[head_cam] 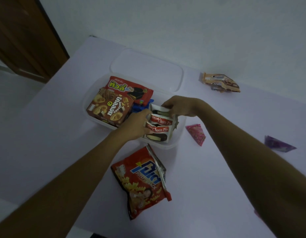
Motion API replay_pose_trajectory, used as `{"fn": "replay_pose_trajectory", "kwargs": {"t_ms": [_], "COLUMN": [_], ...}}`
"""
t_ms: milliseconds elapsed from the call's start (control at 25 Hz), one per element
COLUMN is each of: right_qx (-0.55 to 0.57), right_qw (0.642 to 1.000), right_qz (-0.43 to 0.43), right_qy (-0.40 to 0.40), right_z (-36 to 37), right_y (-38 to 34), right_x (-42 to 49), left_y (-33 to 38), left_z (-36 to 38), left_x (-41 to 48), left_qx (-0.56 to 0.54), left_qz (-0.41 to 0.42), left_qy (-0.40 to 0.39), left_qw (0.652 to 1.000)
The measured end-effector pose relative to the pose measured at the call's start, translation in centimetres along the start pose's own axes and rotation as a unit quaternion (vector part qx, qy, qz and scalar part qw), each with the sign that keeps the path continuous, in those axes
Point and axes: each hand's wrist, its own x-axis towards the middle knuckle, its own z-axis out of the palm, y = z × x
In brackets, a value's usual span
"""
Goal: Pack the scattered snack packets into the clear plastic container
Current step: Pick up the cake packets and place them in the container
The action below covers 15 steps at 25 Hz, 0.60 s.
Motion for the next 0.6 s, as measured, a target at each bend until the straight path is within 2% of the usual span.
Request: {"fn": "replay_pose_trajectory", "kwargs": {"t_ms": [120,240,360,600], "right_qx": [-0.144,-0.163,-0.210,-0.279], "right_qw": [0.977,0.952,0.930,0.907], "right_qz": [-0.026,0.025,0.055,0.012], "right_qy": [0.157,0.257,0.296,0.315], "right_z": [0.2,1.1,2.0,2.7], "right_y": [0.2,0.5,0.7,1.4], "right_x": [0.2,0.3,-0.1,-0.3], "left_y": [0.5,0.6,0.7,0.7], "left_z": [0.1,0.2,0.5,1.3], "left_x": [0.1,0.4,1.0,2.6], "left_qx": [-0.007,-0.012,0.010,-0.024], "left_qz": [0.005,-0.002,-0.013,-0.049], "left_qy": [-0.015,-0.024,-0.009,0.024], "left_qw": [1.000,1.000,1.000,0.998]}}
